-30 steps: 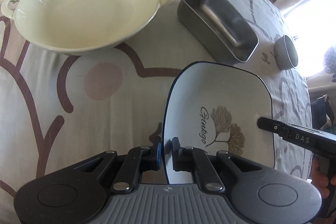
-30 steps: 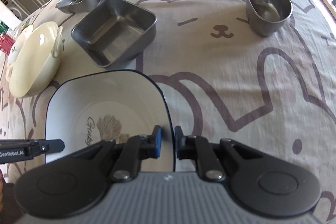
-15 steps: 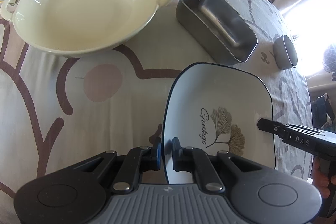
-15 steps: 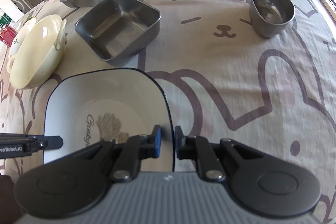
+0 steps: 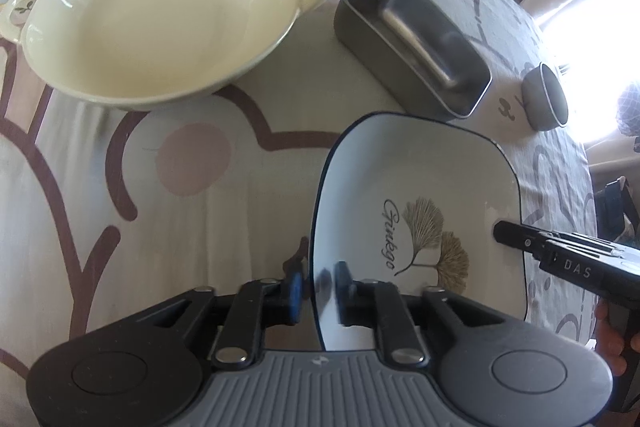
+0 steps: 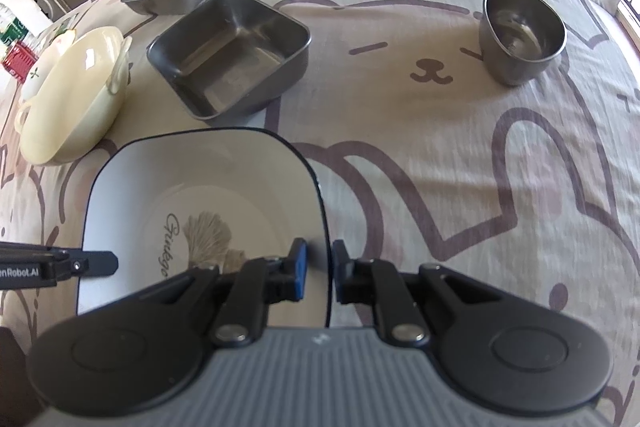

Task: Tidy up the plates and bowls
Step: 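Lower the white plate onto the tablecloth and open both tools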

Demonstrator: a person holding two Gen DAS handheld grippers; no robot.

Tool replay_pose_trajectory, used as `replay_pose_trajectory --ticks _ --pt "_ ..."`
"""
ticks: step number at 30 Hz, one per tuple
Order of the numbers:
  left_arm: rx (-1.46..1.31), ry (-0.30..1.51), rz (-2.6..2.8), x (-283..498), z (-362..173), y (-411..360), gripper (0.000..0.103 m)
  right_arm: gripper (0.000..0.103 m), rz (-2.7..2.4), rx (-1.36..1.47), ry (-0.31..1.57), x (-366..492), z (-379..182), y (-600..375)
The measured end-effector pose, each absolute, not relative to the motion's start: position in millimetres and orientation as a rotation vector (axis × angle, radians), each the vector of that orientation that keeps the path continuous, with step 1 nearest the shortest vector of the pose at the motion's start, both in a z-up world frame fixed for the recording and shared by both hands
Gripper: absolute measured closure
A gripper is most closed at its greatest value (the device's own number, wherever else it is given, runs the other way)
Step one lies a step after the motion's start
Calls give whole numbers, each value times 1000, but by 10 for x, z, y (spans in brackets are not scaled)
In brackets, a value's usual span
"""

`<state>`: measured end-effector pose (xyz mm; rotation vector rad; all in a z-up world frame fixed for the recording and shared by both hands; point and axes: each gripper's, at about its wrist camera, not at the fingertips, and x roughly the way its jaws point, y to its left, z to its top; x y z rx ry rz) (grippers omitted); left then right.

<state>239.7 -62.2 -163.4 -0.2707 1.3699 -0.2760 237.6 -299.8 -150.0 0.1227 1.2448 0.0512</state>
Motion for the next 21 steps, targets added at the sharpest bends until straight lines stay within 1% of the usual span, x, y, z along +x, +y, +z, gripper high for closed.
replay_pose_trajectory --ticks 1,5,7,11,13,17,19,21 --pt "-269 1371 -270 2390 -1631 -619 67 84 50 124 1245 2370 -1499 -3004" --pt "-260 1356 -268 2367 -1605 -612 55 77 52 111 1250 2329 -1498 -3012" --pt "-255 1350 -267 2354 -1591 -612 48 70 52 92 1254 2291 -1501 -3011" --pt "-243 1338 -277 2329 -1557 -618 42 61 59 93 1255 2207 -1501 -3047" --pt "-230 1328 -279 2308 -1537 -624 37 54 67 97 1255 2167 -1497 -3067" --pt "-226 1319 -282 2261 -1500 -627 29 43 95 101 1248 2099 -1464 -3070" --pt "-224 1312 -287 2233 -1482 -625 24 34 109 102 1239 2061 -1438 -3065" --pt "-219 1301 -295 2204 -1457 -623 19 30 116 98 1228 2028 -1405 -3064"
